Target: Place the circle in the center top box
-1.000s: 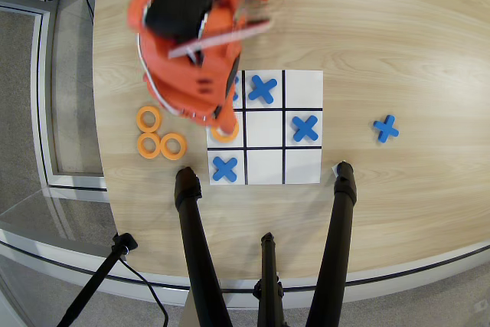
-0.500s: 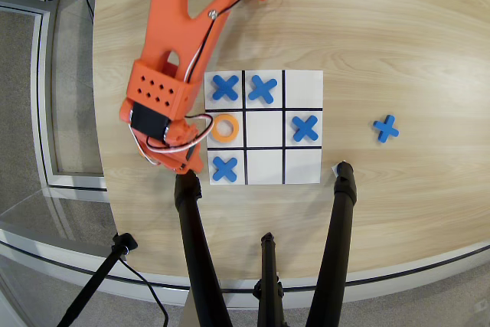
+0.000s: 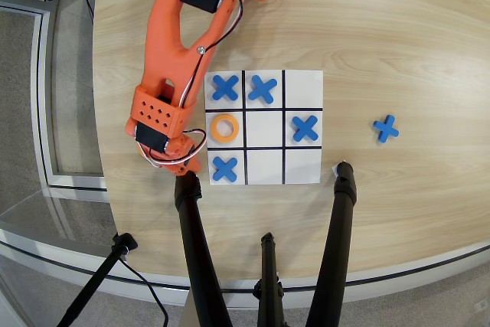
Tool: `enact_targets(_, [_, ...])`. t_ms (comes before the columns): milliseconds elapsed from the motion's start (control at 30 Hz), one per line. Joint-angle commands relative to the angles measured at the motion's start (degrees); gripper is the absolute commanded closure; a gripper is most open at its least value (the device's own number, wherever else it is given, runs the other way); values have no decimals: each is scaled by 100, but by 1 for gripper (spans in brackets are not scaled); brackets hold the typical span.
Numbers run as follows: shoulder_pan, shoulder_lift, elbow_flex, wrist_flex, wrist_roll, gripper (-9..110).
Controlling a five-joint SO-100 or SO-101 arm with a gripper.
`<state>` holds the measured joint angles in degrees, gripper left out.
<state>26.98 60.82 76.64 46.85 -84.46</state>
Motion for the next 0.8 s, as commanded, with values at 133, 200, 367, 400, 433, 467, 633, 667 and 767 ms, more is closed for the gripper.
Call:
enact_targets(133, [-9, -105, -88, -53, 53, 76])
enact_targets(200, [-9, -123, -35, -44, 79, 76])
enact_targets(367, [-35, -123, 149, -26, 149, 76])
enact_targets(400, [-44, -123, 176, -18, 158, 76])
enact_targets(433, [-53, -123, 211, -18, 185, 76])
enact_targets(467, [-62, -123, 229, -9, 211, 76])
enact_targets(633, [-70, -141, 272, 176, 334, 78])
enact_targets(667, [-70, -141, 272, 255, 360, 79])
enact_targets(767, [-70, -141, 220, 589, 431, 79])
